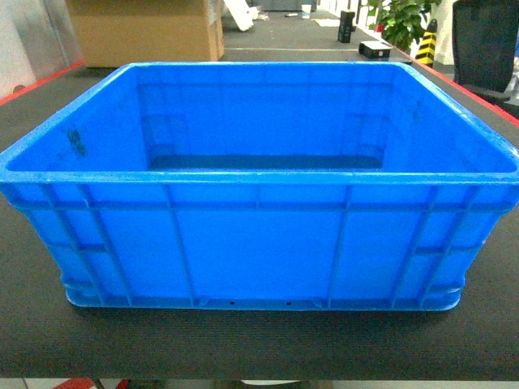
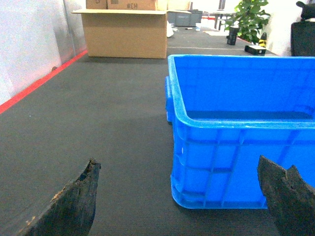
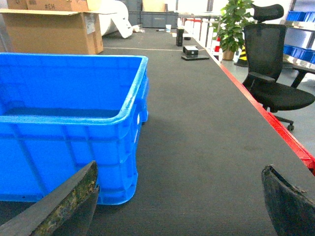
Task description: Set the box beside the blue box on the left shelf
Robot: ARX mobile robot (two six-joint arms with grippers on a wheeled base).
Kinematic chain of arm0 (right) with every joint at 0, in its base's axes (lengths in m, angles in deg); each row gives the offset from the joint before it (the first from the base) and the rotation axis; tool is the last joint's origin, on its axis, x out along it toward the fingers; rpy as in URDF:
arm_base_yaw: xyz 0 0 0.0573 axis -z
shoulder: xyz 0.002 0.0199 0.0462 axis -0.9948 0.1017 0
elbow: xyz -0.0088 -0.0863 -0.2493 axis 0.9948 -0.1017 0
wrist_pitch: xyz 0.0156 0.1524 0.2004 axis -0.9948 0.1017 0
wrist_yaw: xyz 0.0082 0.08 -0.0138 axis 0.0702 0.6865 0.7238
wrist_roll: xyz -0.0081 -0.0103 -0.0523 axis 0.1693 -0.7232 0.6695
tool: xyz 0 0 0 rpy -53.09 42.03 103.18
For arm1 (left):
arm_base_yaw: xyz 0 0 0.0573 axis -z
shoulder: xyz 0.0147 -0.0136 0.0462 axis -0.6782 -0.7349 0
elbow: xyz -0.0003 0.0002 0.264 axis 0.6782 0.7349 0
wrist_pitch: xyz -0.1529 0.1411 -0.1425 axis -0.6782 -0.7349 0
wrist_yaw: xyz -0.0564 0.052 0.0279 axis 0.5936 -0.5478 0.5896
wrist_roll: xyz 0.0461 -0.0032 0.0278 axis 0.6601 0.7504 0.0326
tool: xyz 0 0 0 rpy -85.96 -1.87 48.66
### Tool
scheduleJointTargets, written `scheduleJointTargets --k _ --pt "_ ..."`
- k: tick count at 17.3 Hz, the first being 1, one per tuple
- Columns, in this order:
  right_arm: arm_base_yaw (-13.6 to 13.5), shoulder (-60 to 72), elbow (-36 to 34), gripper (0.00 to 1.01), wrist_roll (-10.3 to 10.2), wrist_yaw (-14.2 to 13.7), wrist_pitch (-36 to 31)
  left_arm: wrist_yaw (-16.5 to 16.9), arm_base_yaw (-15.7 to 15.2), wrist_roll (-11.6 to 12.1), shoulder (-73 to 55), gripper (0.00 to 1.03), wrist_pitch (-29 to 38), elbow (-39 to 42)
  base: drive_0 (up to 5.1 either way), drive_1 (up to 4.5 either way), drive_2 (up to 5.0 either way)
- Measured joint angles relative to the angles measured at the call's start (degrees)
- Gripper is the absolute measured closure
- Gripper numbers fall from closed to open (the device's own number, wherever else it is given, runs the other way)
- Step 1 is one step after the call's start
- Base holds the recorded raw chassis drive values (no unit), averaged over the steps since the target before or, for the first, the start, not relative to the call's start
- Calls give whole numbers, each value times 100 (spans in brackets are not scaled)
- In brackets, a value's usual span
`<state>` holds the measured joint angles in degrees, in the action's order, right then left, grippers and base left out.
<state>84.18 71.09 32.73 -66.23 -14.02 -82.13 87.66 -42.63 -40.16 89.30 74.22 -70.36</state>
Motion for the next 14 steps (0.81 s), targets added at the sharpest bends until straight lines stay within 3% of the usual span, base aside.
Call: scheduleJointTargets --k 12,13,14 --pt "0 0 0 3 0 0 0 -103 31 -4 -11 5 -33 -2 0 0 0" --pt "-63 33 24 3 -2 -214 173 -728 289 -13 -101 5 -192 -24 0 0 0" --pt "-382 293 116 3 -20 -901 485 -1589 706 -37 -376 5 -85 -24 0 0 0"
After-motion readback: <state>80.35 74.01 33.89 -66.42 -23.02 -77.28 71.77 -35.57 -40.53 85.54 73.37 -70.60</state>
